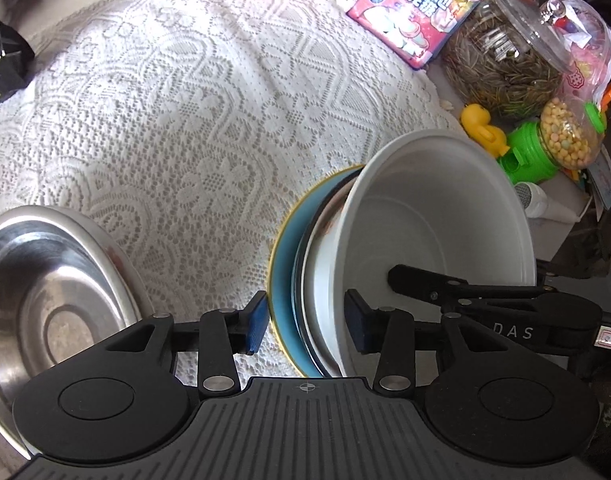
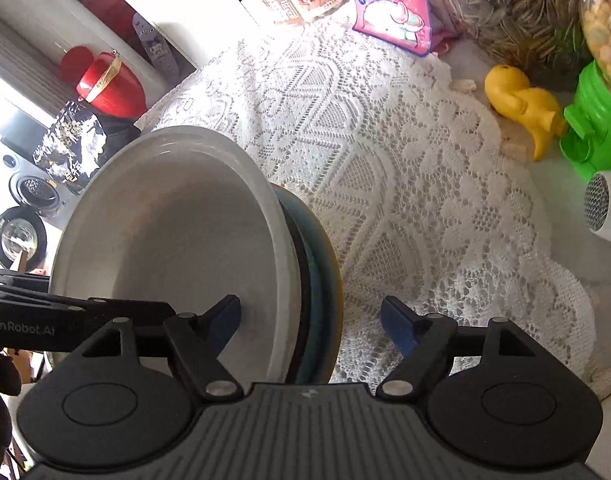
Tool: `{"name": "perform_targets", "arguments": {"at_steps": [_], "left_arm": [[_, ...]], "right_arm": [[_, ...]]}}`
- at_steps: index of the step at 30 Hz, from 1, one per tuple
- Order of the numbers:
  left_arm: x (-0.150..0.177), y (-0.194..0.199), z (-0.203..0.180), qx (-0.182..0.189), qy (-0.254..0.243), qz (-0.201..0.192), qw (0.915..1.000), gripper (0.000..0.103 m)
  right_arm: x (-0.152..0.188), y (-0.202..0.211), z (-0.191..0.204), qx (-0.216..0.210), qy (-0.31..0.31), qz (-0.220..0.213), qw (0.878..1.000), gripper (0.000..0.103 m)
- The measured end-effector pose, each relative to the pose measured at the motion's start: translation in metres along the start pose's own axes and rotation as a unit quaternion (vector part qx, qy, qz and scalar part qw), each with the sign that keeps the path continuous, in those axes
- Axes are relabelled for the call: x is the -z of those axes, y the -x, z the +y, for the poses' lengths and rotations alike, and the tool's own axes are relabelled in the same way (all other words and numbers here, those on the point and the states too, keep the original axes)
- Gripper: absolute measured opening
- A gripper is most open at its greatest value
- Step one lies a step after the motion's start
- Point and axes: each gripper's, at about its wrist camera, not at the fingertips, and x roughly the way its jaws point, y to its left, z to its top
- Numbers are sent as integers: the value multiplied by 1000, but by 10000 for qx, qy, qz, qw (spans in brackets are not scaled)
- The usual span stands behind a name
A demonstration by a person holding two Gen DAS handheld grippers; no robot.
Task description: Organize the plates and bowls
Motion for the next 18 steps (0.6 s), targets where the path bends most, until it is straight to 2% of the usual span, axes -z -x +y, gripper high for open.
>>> {"name": "perform_targets", "arguments": {"at_steps": [6, 13, 16, 18], "left_arm": [[-7, 17, -6, 13, -9, -260, 9997, 42], [-10, 41, -27, -352, -549, -669, 9956, 38], [-10, 48, -24, -276, -482, -787, 9953, 38], [-10, 48, -22, -358, -477, -837, 9947, 38]], "right_arm": [[-2, 2, 4, 55, 43, 14, 10000, 78], [-12, 52, 42, 346, 976, -970, 9899, 78], [-20, 53, 44, 472, 934, -1020, 9893, 78], [-23, 47, 44, 600, 873, -969, 9896, 78]]}}
